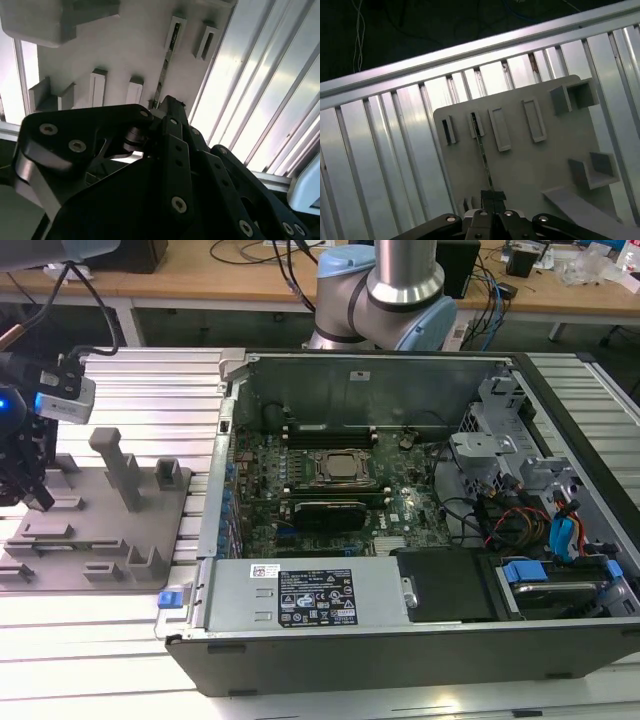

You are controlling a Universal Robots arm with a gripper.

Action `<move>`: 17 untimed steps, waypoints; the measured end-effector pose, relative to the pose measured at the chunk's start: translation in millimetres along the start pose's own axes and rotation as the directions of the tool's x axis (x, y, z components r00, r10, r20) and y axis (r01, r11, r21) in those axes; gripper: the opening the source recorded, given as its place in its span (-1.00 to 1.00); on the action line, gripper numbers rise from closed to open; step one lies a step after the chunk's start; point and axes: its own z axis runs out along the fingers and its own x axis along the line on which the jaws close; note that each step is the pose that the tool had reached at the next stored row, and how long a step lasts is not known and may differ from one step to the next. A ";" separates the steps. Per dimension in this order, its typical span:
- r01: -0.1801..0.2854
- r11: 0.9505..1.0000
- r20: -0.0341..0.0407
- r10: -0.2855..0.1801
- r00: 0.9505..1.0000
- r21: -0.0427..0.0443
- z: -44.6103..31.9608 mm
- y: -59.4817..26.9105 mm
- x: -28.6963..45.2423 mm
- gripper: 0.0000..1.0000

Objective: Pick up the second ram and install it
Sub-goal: 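Pick up the second ram and move it above second insertion slot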

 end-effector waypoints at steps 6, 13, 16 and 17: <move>0.021 1.000 -0.001 -0.021 1.000 0.000 0.8 0.0 0.0 -0.84; 0.049 0.999 -0.002 -0.049 0.999 0.002 16.8 -0.6 0.0 -0.84; 0.101 0.995 -0.004 -0.101 0.995 0.002 25.4 -0.2 -0.1 -0.84; 0.108 0.994 -0.004 -0.108 0.994 0.002 26.4 0.4 0.0 -0.84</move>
